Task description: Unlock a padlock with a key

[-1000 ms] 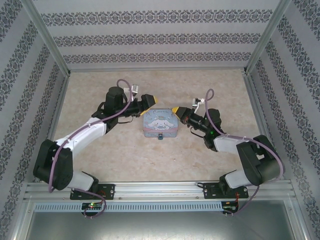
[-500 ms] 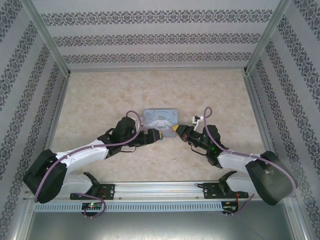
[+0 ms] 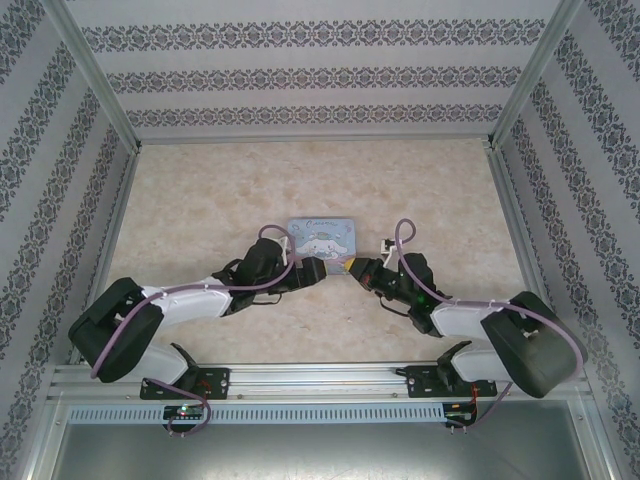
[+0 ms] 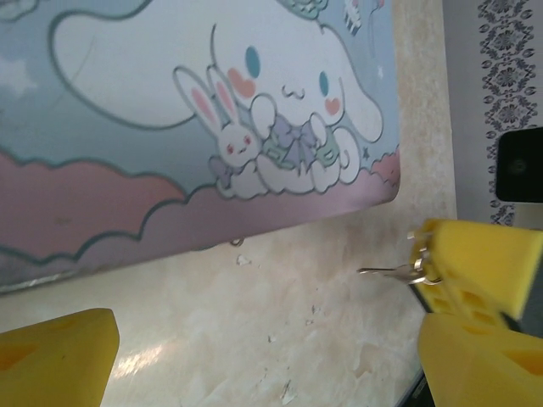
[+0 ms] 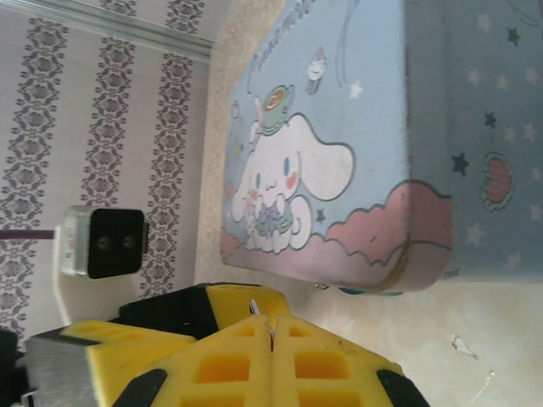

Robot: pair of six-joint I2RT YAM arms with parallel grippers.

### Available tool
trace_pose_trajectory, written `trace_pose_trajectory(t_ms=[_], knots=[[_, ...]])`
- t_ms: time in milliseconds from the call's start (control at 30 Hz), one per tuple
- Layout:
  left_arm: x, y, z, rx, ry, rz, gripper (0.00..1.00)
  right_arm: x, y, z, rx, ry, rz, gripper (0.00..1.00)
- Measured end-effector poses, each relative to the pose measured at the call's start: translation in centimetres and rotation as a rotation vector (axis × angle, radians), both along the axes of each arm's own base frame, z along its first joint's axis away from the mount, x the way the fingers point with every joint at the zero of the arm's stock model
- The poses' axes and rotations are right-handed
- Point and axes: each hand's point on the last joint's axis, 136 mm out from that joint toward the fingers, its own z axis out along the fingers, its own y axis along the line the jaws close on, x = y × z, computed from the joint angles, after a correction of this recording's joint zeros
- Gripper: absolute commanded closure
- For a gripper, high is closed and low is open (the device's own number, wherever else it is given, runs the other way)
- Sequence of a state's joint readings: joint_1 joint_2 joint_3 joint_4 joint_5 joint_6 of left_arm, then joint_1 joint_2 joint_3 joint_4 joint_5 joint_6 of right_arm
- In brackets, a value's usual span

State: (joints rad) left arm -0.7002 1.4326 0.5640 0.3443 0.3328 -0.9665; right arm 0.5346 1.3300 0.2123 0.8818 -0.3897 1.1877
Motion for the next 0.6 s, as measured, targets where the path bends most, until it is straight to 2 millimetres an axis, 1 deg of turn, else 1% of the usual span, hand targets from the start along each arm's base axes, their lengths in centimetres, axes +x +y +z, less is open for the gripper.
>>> trace_pose_trajectory(t_ms=[200,333,600], knots=[[0.9,0.0,-0.1,-0.003,-0.004,0.016,0.09,1.4,0.4,-0.8,-0.011,0.015,-0.004,1.0],[1.9,0.5,-0.1,-0.008,-0.004,0.043,0.09,2.7,0.5,-0.5,0.0,0.005,-0.012,1.0],[4.3,1.5,0.9,-0.031,-0.015,0.088,0.09,5.2,1.2,0.4,0.029,-0.025,-0.013,1.0]])
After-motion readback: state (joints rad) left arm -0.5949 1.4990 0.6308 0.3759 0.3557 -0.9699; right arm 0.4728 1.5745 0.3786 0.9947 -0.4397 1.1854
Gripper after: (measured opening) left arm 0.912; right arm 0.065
